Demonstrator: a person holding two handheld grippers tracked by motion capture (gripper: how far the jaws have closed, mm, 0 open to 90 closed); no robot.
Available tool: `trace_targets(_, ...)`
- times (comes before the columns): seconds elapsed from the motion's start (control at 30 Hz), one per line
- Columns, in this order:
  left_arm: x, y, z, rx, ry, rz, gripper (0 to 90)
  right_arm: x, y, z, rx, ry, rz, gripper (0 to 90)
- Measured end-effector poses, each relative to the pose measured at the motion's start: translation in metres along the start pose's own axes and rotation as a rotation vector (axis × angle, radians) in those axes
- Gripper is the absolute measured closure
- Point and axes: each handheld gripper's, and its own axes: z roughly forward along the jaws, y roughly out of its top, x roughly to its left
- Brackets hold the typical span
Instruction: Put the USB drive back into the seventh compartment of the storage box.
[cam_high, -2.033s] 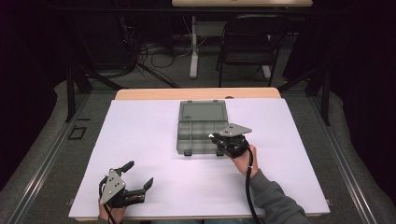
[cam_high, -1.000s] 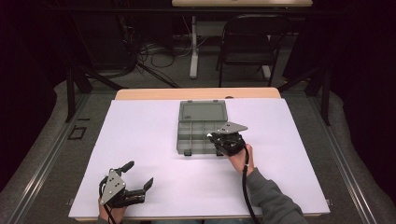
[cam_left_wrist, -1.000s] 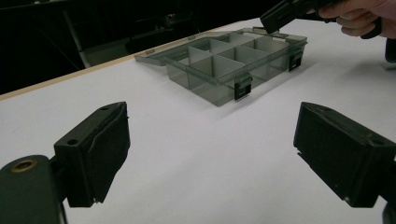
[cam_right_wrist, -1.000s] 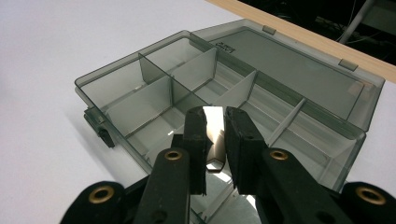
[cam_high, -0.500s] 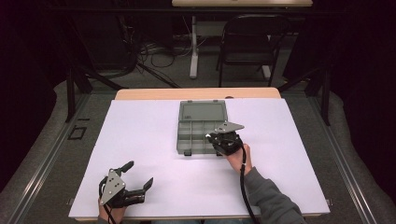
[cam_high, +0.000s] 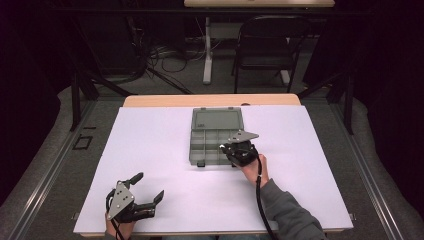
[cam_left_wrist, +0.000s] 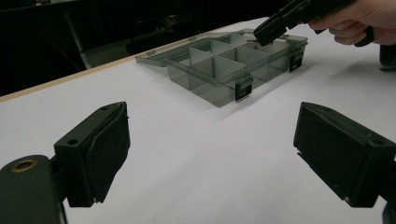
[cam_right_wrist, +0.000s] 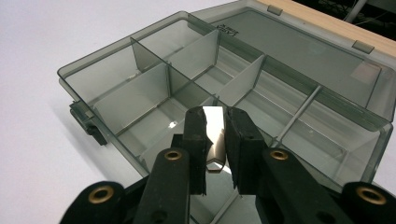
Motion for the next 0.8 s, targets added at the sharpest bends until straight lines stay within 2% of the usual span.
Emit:
trace_targets(0.17,0.0,0.0,0.0,0.001,0.0,0.0,11.0,0.0,-0.001,0.003,0.014,-0.023,0.001,78.6)
trace_targets(0.23,0.0,0.0,0.0,0.002,-0.001,-0.005,11.0,-0.001,-0.002,0.004,0.024,-0.032,0.02,70.4)
trace_targets(0.37,0.0,0.0,-0.001,-0.003,0.001,-0.001,11.0,-0.004,-0.001,0.0,0.022,-0.024,0.018,53.6)
trace_targets(0.43,0.0,0.0,-0.001,-0.004,-0.003,-0.001,11.0,-0.006,-0.001,-0.002,0.036,0.0,0.025,41.4)
trace_targets(0.6,0.001,0.0,-0.001,-0.008,-0.009,-0.003,11.0,-0.012,-0.002,-0.012,0.051,0.029,0.018,21.5)
trace_targets(0.8,0.0,0.0,-0.001,-0.005,-0.011,0.003,11.0,-0.016,-0.003,-0.026,0.035,0.052,0.004,14.6)
